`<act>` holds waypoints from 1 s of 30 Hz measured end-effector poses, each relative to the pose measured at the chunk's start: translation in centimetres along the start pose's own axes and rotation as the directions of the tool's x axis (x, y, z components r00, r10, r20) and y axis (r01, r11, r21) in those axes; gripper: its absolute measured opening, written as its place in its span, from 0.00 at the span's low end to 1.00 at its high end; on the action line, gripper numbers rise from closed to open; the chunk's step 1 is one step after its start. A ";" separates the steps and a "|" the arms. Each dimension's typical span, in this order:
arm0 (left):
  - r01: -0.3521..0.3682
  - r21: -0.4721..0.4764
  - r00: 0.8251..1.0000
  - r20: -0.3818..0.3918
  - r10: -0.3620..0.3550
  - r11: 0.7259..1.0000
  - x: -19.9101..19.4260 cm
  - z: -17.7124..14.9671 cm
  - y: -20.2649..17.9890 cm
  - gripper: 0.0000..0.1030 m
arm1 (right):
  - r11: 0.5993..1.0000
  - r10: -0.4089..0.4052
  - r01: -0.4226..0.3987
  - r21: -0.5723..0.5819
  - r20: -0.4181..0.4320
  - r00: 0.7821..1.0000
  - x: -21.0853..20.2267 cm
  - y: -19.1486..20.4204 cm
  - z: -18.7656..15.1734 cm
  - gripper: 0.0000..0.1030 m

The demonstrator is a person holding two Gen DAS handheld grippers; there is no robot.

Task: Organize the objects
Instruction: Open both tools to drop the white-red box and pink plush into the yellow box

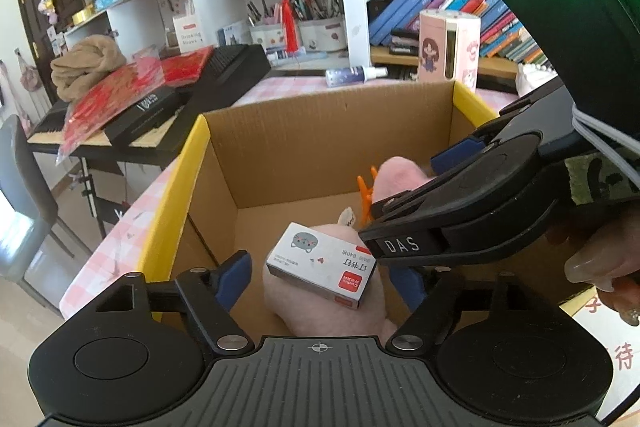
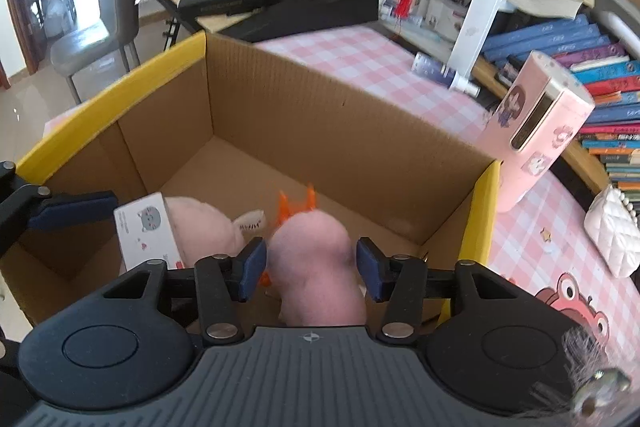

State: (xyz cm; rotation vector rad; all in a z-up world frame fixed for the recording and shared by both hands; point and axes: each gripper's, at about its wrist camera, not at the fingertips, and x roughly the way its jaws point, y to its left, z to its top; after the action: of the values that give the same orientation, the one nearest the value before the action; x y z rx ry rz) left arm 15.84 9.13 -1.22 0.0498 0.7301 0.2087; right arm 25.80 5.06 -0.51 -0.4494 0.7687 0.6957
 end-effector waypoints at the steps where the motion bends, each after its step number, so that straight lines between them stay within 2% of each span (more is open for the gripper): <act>1: 0.001 -0.002 1.000 0.005 -0.001 1.000 -0.1 0.1 0.1 0.77 | 1.000 -0.004 0.004 0.002 0.011 1.000 -0.3 0.1 0.0 0.52; 7: 0.008 -0.032 0.999 0.054 -0.007 0.999 -1.9 0.1 0.8 0.81 | 0.998 -0.027 0.022 0.063 0.094 0.995 -3.1 -0.2 -0.3 0.56; 11: 0.020 -0.064 0.995 0.099 -0.014 0.998 -3.6 0.0 1.6 0.85 | 0.993 -0.068 0.049 0.110 0.177 0.982 -5.9 -0.2 -0.8 0.58; 17: 0.024 -0.104 0.989 0.149 -0.008 0.994 -5.9 -0.7 2.9 0.86 | 0.974 -0.170 0.118 0.194 0.280 0.945 -10.2 -0.1 -2.6 0.65; 20: 0.024 -0.123 0.987 0.158 -0.004 0.992 -6.8 -1.4 3.6 0.86 | 0.958 -0.239 0.171 0.230 0.313 0.919 -12.0 0.3 -3.8 0.67; 24: 0.026 -0.137 0.987 0.159 -0.004 0.990 -7.8 -2.7 4.4 0.86 | 0.930 -0.312 0.223 0.293 0.310 0.898 -13.7 0.9 -5.6 0.70; 30: 0.023 -0.139 0.990 0.143 -0.003 0.990 -9.2 -4.8 5.2 0.86 | 0.905 -0.360 0.270 0.329 0.254 0.898 -14.8 2.7 -8.5 0.70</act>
State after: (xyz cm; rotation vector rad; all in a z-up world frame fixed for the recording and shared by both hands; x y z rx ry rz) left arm 5.08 12.17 1.87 -0.0739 0.5717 0.2407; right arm 12.17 -4.13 4.85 -0.1854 0.4703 0.3253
